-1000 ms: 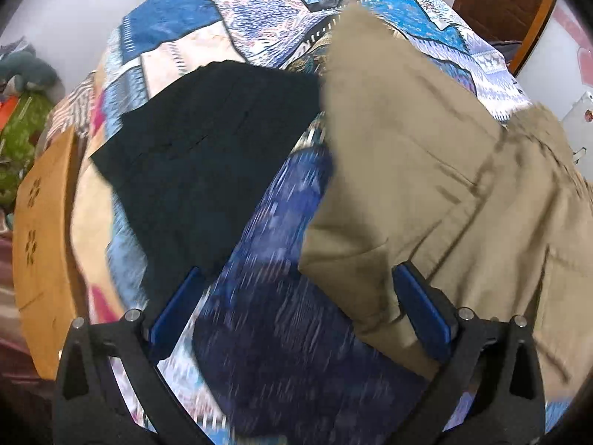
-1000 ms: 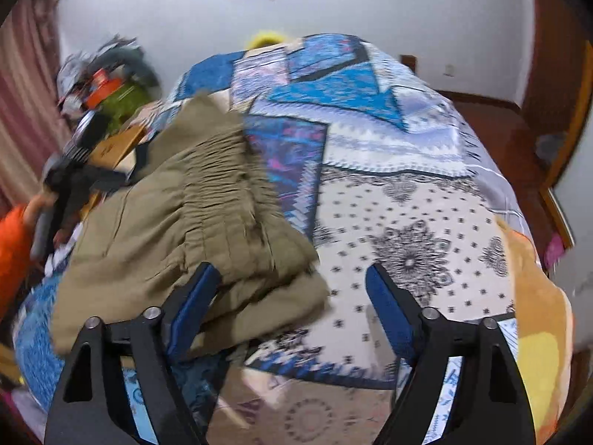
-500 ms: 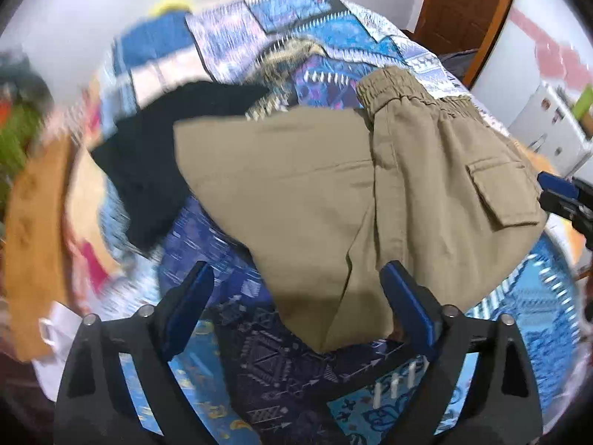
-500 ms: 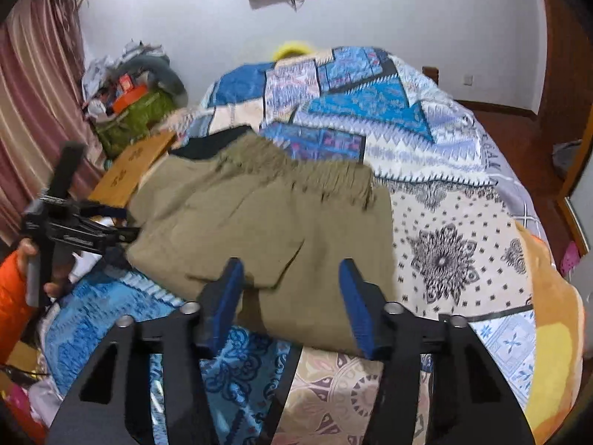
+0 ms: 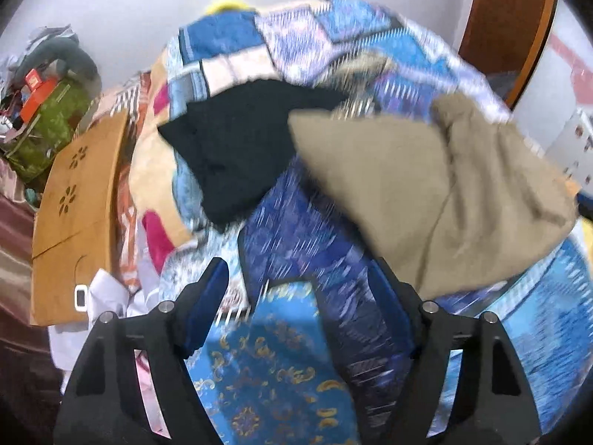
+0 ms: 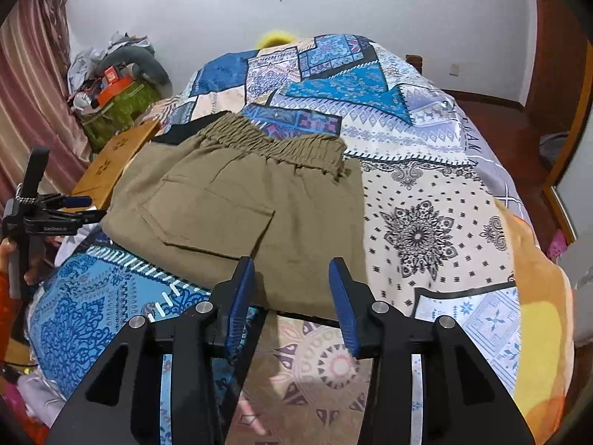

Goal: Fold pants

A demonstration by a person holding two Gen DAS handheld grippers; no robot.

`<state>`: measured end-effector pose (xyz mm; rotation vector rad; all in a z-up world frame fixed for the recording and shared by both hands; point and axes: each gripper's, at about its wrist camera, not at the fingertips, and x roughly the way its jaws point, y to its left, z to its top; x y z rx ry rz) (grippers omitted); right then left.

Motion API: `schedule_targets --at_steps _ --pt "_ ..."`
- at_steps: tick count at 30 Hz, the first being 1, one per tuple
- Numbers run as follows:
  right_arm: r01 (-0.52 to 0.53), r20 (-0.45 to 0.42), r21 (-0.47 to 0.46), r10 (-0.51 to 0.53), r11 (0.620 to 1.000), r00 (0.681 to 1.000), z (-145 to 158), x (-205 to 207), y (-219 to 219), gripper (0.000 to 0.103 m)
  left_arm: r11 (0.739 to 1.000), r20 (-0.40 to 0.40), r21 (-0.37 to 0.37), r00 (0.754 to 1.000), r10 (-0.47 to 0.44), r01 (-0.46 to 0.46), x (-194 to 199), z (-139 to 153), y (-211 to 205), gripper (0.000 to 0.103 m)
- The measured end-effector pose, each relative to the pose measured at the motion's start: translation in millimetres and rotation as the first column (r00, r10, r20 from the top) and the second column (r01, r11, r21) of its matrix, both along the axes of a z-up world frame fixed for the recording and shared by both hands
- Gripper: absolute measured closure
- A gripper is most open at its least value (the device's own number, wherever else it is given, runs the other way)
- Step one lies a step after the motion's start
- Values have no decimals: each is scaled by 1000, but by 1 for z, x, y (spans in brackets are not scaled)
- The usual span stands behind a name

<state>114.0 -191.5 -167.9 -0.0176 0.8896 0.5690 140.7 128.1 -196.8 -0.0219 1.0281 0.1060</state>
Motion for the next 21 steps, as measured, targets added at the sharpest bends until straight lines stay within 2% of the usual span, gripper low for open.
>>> schedule_targets --at_steps 5,8,10,12,14,16,19,21 --pt "-9 35 41 7 999 999 17 11 4 65 998 154 -27 986 -59 63 13 48 -33 25" --pt "-31 66 59 27 998 997 25 20 15 63 993 233 -38 967 -102 114 24 65 -57 25" --pt "-59 73 65 54 996 996 27 27 24 63 986 259 -34 954 -152 166 34 69 -73 25" --pt "-90 70 63 86 994 994 25 34 37 63 978 245 -10 949 -200 209 47 65 -90 28" --pt "-119 62 56 115 991 991 20 41 46 63 965 217 -23 943 -251 262 59 56 -104 37" --pt "-142 52 40 140 989 989 15 46 55 63 953 166 -46 943 -290 301 71 42 -114 53" --pt "-173 20 -6 173 985 985 -1 54 66 63 944 67 -64 945 -319 323 88 14 -125 68" --pt "-183 -20 -31 183 983 983 -17 59 69 63 946 5 -45 947 -322 322 96 -11 -129 68"
